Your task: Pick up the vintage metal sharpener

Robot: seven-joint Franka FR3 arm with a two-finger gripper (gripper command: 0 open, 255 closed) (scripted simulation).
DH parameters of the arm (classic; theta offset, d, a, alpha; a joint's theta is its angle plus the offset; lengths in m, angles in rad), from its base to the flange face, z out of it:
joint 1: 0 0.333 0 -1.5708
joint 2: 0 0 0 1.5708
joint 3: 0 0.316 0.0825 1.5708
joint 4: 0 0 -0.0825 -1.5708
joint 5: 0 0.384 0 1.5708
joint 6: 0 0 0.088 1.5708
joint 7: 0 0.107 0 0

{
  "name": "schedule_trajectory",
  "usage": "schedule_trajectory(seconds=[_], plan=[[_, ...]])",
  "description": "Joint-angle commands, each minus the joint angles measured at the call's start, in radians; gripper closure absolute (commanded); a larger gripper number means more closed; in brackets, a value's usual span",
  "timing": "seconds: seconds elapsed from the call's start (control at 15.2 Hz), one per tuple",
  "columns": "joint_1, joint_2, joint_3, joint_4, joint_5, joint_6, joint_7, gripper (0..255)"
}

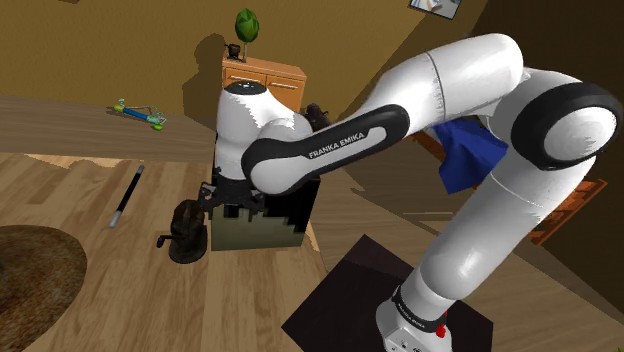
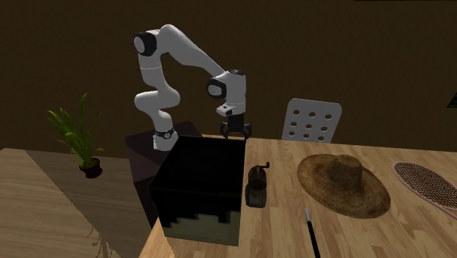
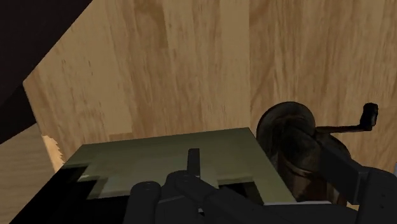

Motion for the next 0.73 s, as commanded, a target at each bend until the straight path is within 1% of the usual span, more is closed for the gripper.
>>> schedule_trajectory(seconds=[0.0, 0.13, 0.33, 0.46, 0.66], plan=[[0.005, 0.102, 0.012, 0.054, -0.079, 0.027, 0.113, 0], [0.029, 0.200, 0.002, 0.116, -0.153, 0.041, 0.212, 0], [0.085, 0.336, -0.037, 0.221, -0.245, 0.051, 0.338, 0], [0.127, 0.420, -0.068, 0.297, -0.290, 0.052, 0.406, 0], [0.190, 0.541, -0.116, 0.422, -0.336, 0.048, 0.489, 0]])
